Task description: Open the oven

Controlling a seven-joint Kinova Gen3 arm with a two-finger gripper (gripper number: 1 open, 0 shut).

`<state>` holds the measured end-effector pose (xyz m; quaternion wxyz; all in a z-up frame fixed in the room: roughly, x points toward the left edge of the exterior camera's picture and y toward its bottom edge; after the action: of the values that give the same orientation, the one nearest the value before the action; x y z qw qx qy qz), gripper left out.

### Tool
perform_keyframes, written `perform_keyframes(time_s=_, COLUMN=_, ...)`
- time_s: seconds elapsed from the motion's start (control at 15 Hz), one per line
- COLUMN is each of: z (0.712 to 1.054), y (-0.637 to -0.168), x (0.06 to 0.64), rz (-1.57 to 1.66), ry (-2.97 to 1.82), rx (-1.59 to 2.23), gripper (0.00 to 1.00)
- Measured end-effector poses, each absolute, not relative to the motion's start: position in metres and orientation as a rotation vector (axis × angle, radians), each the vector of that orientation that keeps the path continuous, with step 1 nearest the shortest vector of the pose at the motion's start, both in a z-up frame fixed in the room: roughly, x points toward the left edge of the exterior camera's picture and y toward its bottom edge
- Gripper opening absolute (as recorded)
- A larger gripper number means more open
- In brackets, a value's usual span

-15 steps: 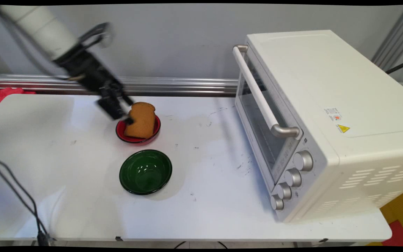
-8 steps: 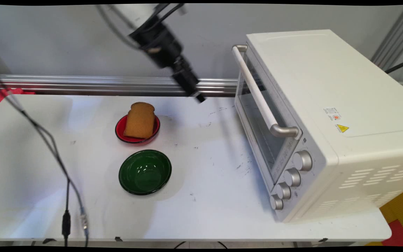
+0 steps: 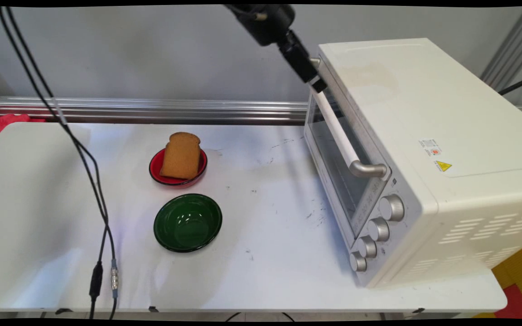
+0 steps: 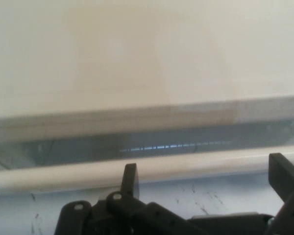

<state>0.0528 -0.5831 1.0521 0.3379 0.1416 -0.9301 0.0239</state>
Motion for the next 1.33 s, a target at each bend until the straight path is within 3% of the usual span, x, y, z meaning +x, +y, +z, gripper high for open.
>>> perform_keyframes(time_s=0.33, z=1.06, y=-0.589, x=0.037, rz=0.06, ry=-2.451, rx=0.318, gripper=1.0)
perform_keyframes(time_s=0.4, z=1.06, y=-0.59, x=0.036, rz=0.06, ry=-2.456, rx=0.314, gripper=0.0)
perform_keyframes(time_s=1.0, z=1.057, y=-0.597, x=0.027, rz=0.032, ry=-2.453, rx=0.37, gripper=0.0)
perform_keyframes(time_s=1.33, z=1.036, y=-0.601, x=0.022, rz=0.031, ry=-2.436, rx=0.412, gripper=0.0)
